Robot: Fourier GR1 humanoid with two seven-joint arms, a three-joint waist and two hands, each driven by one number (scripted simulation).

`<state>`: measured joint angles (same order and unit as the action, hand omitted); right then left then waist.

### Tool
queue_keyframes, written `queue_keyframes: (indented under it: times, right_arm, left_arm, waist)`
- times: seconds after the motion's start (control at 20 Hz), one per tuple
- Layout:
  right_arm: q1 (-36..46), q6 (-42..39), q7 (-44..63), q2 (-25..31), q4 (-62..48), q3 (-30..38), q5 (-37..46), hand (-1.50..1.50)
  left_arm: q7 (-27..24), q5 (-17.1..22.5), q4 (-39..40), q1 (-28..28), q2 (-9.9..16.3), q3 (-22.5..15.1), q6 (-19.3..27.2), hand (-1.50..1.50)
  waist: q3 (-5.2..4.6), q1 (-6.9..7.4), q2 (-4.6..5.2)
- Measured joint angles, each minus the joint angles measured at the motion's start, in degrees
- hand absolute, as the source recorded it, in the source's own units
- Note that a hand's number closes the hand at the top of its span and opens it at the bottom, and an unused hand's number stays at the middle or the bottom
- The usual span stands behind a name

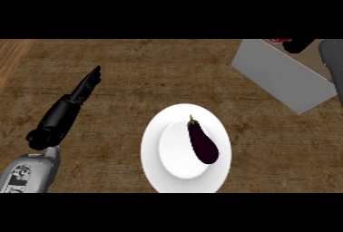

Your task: Pick the can from the plate and place it in the cardboard box

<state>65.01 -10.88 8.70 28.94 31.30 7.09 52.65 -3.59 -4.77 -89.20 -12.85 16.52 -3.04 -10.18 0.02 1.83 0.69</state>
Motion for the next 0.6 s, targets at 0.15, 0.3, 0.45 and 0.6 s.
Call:
queue_keyframes:
  times: [0.15,0.3,0.45,0.6]
  right_arm:
    - [0.07,-2.93,-2.35,2.01,-4.49,-0.68,0.99,1.5]
    - [0.6,-6.08,-4.64,2.6,-8.52,-0.85,1.2,-1.5]
    - [0.5,-8.72,-10.27,3.97,-10.92,-0.58,0.65,-1.5]
    - [1.39,-9.81,-15.15,4.66,-11.57,0.99,-1.13,-1.5]
  left_arm:
    - [-0.03,0.13,0.12,-0.27,0.28,0.39,-0.52,0.0]
    - [-0.31,0.55,1.06,-0.9,0.64,1.12,-1.25,0.0]
    - [-0.3,0.33,1.12,-1.23,0.43,1.28,-1.21,0.0]
    - [-0.35,-0.36,1.43,-1.2,0.02,1.09,-0.85,0.0]
  waist:
    - [-0.04,0.18,0.02]
    - [-0.02,0.25,0.11]
    - [0.03,0.19,0.13]
    - [0.05,0.04,0.06]
